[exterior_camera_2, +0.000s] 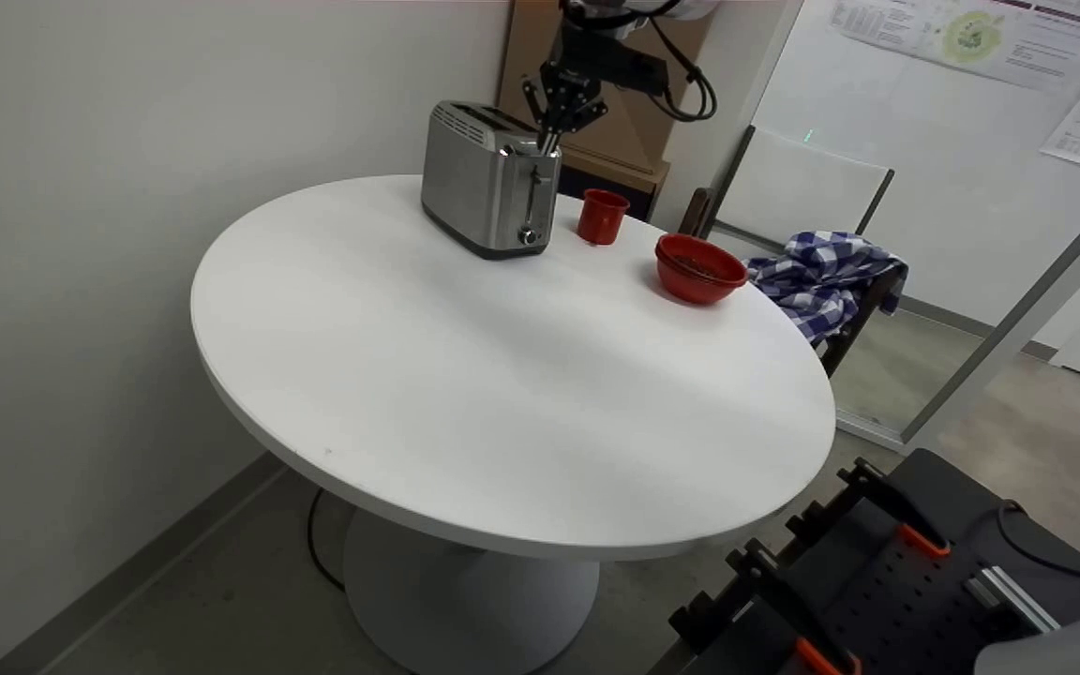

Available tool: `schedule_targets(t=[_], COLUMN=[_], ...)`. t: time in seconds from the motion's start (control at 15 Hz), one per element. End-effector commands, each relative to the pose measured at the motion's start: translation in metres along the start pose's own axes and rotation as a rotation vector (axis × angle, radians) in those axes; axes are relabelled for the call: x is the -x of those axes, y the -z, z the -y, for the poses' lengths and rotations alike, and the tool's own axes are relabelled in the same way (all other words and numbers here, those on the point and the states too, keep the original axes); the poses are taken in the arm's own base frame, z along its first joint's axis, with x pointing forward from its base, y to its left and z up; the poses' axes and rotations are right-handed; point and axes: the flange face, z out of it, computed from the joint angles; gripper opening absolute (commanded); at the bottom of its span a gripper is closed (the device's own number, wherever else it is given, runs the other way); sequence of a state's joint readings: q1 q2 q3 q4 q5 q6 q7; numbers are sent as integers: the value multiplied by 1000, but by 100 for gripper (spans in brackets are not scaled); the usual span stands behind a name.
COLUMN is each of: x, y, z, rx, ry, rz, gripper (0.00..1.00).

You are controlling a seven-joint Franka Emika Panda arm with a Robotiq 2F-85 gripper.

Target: Push down the lever of the toaster

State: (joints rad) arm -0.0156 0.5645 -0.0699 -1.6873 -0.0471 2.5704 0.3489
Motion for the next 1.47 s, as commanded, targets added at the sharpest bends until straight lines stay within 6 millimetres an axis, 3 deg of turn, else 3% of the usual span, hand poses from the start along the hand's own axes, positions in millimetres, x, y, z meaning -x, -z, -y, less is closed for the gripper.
schedule_targets(t=[0.0,0.47,1.0,1.4], x=[-10,-6,0,14], y=[-13,-36,-66,-100], z=[4,10,-2,1], rx=[0,9,33,45], ry=[13,28,16,32], rz=[-9,4,41,80], gripper=[0,0,0,0])
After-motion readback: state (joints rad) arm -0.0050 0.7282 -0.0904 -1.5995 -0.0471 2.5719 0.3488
